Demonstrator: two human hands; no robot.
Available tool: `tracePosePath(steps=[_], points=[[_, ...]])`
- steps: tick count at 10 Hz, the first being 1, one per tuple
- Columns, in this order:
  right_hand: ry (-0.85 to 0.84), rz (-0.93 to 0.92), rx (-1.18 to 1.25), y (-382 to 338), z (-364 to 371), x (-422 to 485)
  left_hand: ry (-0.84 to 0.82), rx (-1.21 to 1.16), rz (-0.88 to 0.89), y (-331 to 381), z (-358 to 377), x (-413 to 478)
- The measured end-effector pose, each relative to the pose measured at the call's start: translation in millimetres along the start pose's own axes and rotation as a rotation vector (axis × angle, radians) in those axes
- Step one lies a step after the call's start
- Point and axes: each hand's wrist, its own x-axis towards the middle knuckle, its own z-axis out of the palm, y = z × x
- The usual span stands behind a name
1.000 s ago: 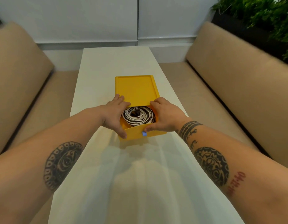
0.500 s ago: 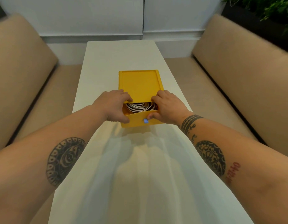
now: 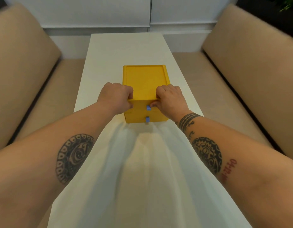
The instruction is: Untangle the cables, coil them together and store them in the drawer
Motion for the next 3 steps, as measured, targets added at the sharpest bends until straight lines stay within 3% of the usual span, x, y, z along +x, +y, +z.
tracePosePath(steps=[3], points=[[0.018,0.16,0.166,-17.6,-1.7,-29.3,-0.118,-0.06,-0.054,9.6,-8.7,-2.8]])
